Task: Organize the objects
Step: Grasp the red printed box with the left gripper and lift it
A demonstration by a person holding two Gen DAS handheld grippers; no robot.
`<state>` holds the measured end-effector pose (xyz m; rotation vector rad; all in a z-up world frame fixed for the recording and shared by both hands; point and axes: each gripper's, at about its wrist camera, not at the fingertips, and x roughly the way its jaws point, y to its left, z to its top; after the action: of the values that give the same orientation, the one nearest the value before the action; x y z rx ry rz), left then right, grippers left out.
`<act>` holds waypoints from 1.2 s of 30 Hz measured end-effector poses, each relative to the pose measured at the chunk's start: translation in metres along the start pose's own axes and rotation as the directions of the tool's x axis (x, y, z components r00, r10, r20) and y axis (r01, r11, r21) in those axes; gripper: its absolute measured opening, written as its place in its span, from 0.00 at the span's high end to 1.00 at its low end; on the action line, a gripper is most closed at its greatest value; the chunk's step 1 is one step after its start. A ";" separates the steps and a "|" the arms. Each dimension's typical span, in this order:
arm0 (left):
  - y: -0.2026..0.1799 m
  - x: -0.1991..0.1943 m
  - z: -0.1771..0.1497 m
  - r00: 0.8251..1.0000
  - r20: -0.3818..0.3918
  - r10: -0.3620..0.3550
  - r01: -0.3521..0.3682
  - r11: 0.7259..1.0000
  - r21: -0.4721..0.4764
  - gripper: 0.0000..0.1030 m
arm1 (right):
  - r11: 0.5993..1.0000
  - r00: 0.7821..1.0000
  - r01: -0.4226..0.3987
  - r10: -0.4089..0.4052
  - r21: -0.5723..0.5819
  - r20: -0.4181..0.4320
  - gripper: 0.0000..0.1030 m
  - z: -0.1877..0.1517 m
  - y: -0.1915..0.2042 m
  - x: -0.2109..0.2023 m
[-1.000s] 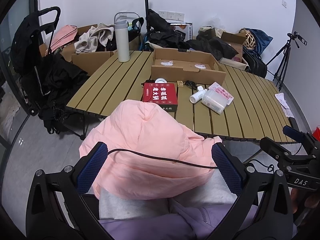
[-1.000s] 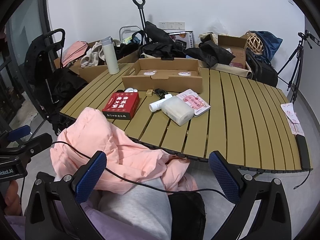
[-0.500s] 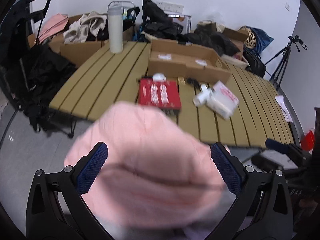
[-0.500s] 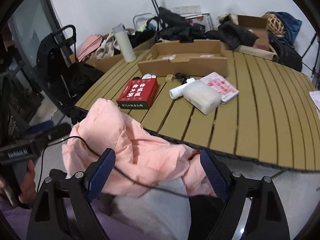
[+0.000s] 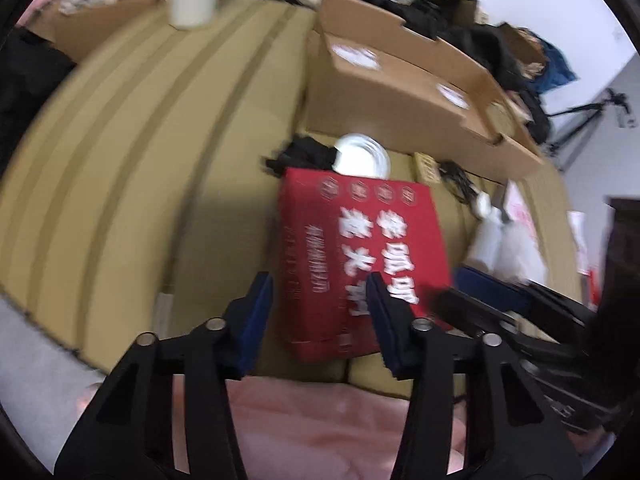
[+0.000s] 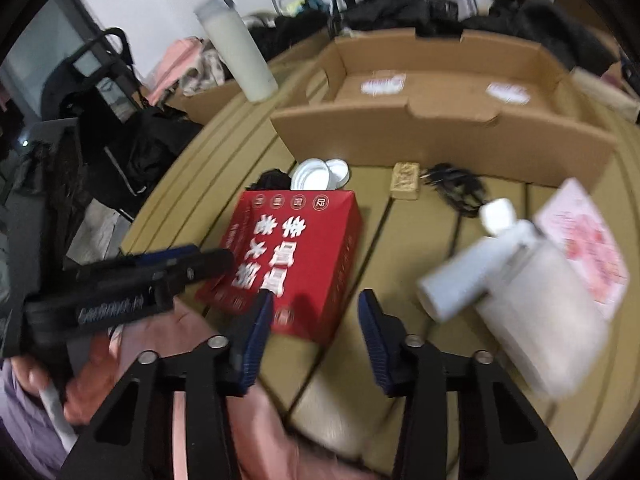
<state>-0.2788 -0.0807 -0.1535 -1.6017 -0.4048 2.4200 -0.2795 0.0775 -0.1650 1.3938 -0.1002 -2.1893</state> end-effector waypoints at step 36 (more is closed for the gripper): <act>-0.035 0.013 -0.004 0.997 -0.027 -0.079 0.080 0.996 0.049 0.54 | 0.968 0.997 -0.076 0.073 0.241 0.023 0.56 -0.026 -0.050 -0.020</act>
<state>-0.2797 -0.0430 -0.1541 -1.5629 -0.3922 2.3303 -0.2711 0.1350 -0.1778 1.4774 -0.4307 -2.1812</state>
